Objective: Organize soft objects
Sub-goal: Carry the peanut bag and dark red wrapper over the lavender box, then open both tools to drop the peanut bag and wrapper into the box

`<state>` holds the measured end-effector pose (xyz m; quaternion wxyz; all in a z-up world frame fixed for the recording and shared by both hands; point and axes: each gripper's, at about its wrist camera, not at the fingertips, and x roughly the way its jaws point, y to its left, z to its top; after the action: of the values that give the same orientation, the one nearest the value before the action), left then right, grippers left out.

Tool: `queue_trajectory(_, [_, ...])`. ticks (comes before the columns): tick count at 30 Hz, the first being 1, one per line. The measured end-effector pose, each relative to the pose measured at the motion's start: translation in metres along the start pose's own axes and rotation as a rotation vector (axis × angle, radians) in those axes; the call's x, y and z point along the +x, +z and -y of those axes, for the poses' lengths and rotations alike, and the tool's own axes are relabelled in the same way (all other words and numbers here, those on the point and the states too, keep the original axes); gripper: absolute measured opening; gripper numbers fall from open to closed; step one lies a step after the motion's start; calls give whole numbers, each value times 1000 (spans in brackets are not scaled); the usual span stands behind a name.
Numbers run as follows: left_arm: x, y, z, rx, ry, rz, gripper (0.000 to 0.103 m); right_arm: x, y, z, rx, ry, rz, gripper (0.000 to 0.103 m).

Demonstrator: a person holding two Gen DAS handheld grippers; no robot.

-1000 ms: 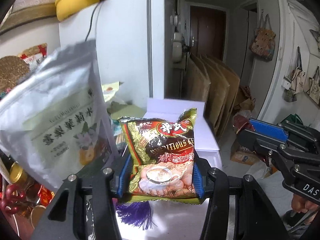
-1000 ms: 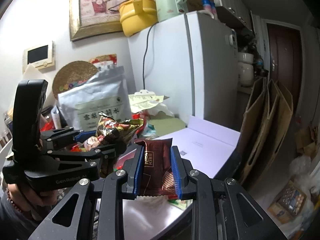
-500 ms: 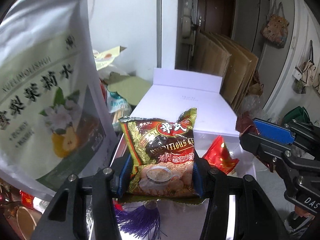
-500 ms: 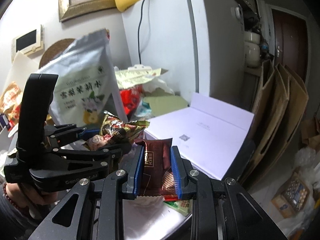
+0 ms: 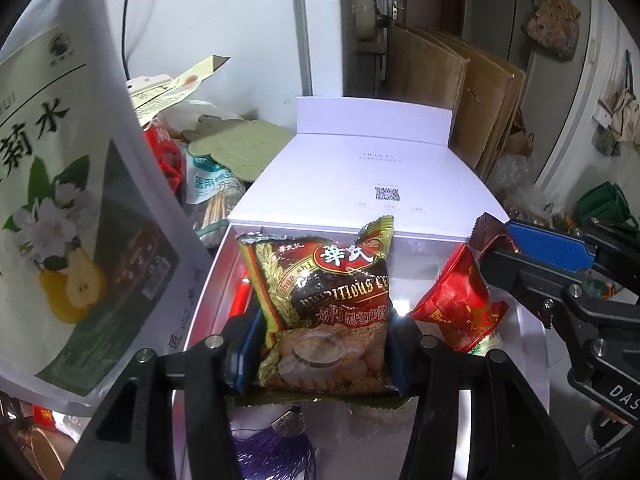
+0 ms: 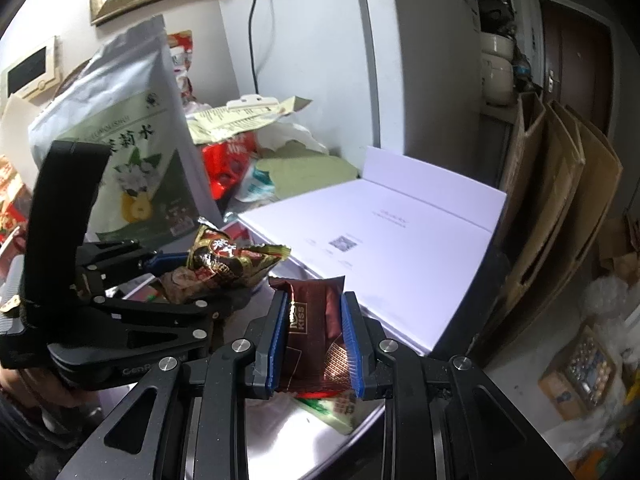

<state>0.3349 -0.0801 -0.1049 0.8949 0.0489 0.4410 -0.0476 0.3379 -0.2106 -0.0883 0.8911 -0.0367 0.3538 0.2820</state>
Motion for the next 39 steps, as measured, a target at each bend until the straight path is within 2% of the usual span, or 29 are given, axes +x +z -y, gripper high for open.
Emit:
queue_trajectory(15, [16,7,13,54,34,-36,53,8,-7,9,29,-7,-23,26])
queue_trajectory(20, [4,7,7,9,11,-31,55,9,-3,6,7,-4,-22,26])
queue_trajectory(21, [1,6,6,3,16,-26,60,10,-2,5,-4,-2,-25,26])
queue_trajectory(22, [-3,6,5,-1,27,-18,69,11,0,4,-13,2,-30,26])
queue_trajectory(24, [-11,5,2,-11,57,6,78,13,2,3,-17,9,-33,26])
queue_trajectory(27, [-23,4,-3,-20,81,33,79,15,4,3,-10,22,-34,26])
queue_trajectory(33, [-31,-3,-11,-51,79,33,79,20,5,2,-6,43,-48,26])
queue_trajectory(39, [-35,-6,-14,-63,77,37,79,33,4,3,-7,27,-68,27])
